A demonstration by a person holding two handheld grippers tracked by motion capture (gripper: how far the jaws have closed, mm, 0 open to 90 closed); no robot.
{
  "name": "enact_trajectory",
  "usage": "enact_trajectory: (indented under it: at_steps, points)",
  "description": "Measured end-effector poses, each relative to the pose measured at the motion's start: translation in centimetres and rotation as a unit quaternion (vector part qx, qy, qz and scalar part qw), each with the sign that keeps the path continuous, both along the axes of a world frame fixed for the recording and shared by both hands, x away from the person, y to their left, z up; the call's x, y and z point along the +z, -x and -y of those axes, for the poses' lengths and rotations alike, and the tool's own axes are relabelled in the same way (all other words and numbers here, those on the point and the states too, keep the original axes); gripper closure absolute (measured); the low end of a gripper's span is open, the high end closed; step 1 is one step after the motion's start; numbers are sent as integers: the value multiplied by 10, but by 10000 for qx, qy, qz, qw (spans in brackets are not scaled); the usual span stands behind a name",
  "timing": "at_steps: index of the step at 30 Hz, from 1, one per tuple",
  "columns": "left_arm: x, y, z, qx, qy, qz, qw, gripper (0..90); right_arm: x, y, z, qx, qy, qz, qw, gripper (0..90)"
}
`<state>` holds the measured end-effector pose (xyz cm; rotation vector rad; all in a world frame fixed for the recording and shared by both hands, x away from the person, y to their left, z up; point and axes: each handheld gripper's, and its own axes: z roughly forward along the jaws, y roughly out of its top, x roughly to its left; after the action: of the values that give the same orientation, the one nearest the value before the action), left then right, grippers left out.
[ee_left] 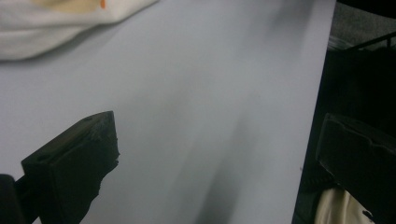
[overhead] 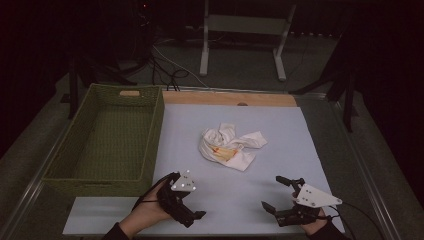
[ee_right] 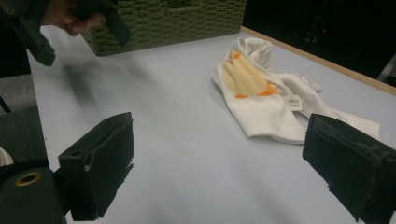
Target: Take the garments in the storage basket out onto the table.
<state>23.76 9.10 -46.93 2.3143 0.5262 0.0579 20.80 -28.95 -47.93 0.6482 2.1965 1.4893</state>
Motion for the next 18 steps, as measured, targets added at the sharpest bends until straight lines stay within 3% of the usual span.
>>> enact_trajectory:
  at_steps: [4, 5, 11, 18]
  points:
    - [-2, 3, -6, -112, -28, -17, 9999, 1, 0, 0, 0, -2, 13, 5, 10000, 91]
    - [-6, 7, -12, -268, -57, -25, 9996, 1, 0, 0, 0, 2, 28, 30, 10000, 91]
    - [-11, 13, -24, -394, -126, -58, 9991, 2, -1, 0, 0, 14, 18, 20, 10000, 91]
    - [-16, 22, -45, -549, 54, -144, 9984, 2, -1, 0, -1, 32, 85, 14, 10000, 91]
